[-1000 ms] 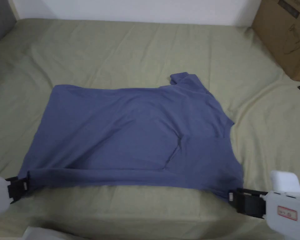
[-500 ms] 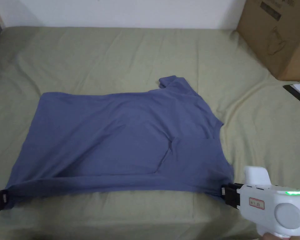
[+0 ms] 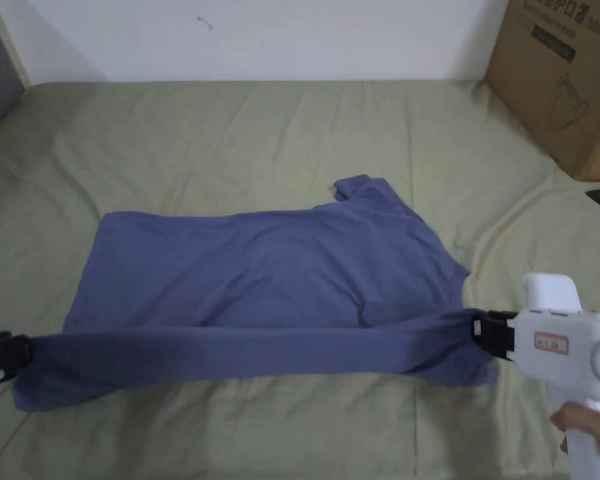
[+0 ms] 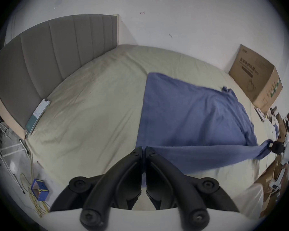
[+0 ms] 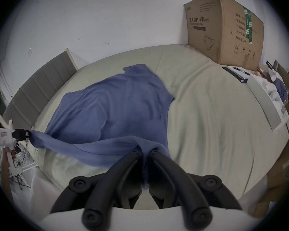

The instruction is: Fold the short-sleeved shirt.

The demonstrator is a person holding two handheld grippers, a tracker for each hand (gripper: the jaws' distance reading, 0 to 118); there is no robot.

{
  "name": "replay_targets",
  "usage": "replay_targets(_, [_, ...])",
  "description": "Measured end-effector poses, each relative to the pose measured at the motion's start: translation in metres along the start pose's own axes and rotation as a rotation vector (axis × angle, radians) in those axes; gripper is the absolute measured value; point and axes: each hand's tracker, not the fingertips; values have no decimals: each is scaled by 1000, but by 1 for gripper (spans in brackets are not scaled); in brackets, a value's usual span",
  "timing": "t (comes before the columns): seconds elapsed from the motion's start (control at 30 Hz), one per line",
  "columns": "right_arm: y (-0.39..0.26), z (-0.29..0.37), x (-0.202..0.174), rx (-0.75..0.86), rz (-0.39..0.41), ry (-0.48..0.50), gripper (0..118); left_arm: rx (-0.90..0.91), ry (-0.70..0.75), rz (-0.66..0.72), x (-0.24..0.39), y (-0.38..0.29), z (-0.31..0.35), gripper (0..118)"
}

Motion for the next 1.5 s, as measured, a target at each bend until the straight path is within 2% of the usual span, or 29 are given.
replay_targets(0.1, [30, -34, -3, -14, -35, -15, 5, -25, 33, -3, 8, 28, -33, 3])
replay_targets(0.2, [41, -71, -8, -67, 7, -94, 5, -108, 66, -52, 18, 42, -73, 3])
replay_targets(0.23, [42, -81, -8, -82, -8, -100, 5, -125, 66, -54, 20, 43, -83, 3])
replay_targets(0.27, [42, -90, -7, -99, -17, -99, 6, -136, 66, -68, 24, 42, -94, 4])
replay_targets(0.3, [41, -98, -4, -106, -26, -102, 6, -149, 77, -80, 27, 40, -102, 16])
replay_targets(0.33, [39, -102, -4, -110, -25, -111, 18, -150, 96, -86, 27, 37, -106, 37])
replay_targets(0.37, [37, -104, -5, -114, -3, -114, 45, -151, 97, -78, 26, 36, -109, 69])
replay_targets(0.4, [35, -104, -6, -119, 15, -116, 90, -169, 100, -64, 25, 33, -109, 106])
replay_targets(0.43, [33, -102, -4, -128, 31, -126, 105, -176, 86, -31, 22, 31, -109, 115])
replay_targets(0.47, [31, -98, -4, -133, 32, -117, 105, -171, 80, -6, 18, 29, -105, 116])
replay_targets(0.53, [27, -80, -2, -68, 23, -59, 102, -89, 63, 29, 12, 25, -84, 116])
replay_targets(0.63, [21, -43, -3, 3, 24, -56, 98, -80, 46, 34, 4, 12, -51, 116])
replay_targets(0.67, [16, -29, -4, 35, 29, -12, 90, -83, 44, 37, 1, 8, -41, 115])
replay_targets(0.7, [11, -19, -5, 53, 36, 17, 68, -65, 34, 40, -1, -1, -29, 108])
replay_targets(0.73, [5, -9, -8, 55, 39, 27, 46, -42, 12, 48, -3, -11, -18, 92])
replay_targets(0.77, [-2, -1, -10, 54, 36, 39, 21, -46, -1, 52, -4, -21, -8, 61])
replay_targets(0.8, [-9, 7, -10, 73, 29, 86, 0, -57, -18, 49, -16, -27, -10, 9])
replay_targets(0.83, [-15, 10, -12, 74, 4, 93, 0, -55, -13, 54, -19, -37, -8, 0])
replay_targets(0.9, [-28, 17, -14, 46, -13, 129, 0, -70, 17, 43, -19, -52, -4, 0])
replay_targets(0.97, [-41, 19, -21, 46, -15, 115, 0, -66, 25, 47, -28, -62, -9, 0])
replay_targets(1.07, [-52, 20, -25, 24, -14, 115, 0, -51, -38, 98, -30, -61, -9, 0])
replay_targets(1.1, [-54, 17, -27, 13, -21, 118, 0, -45, -45, 109, -31, -58, -12, 14])
replay_targets(1.13, [-57, 17, -26, 9, -34, 121, 0, -39, -52, 114, -32, -55, -15, 36])
replay_targets(1.2, [-60, 15, -24, -5, -57, 121, 0, -43, -93, 115, -34, -47, -27, 87])
replay_targets(1.23, [-61, 13, -25, -8, -65, 119, 0, -52, -99, 123, -26, -45, -32, 93])
replay_targets(1.37, [-67, 11, -18, -19, -104, 112, 0, -91, -76, 143, -18, -40, -64, 91])
replay_targets(1.43, [-69, 11, -15, -22, -122, 102, 0, -203, -45, 101, -12, -42, -86, 77])
replay_targets(1.47, [-70, 11, -13, -21, -127, 100, 0, -225, 26, 36, 6, -47, -84, 71])
replay_targets(1.5, [-70, 11, -13, -20, -132, 86, 0, -208, 87, -74, 17, -43, -80, 58])
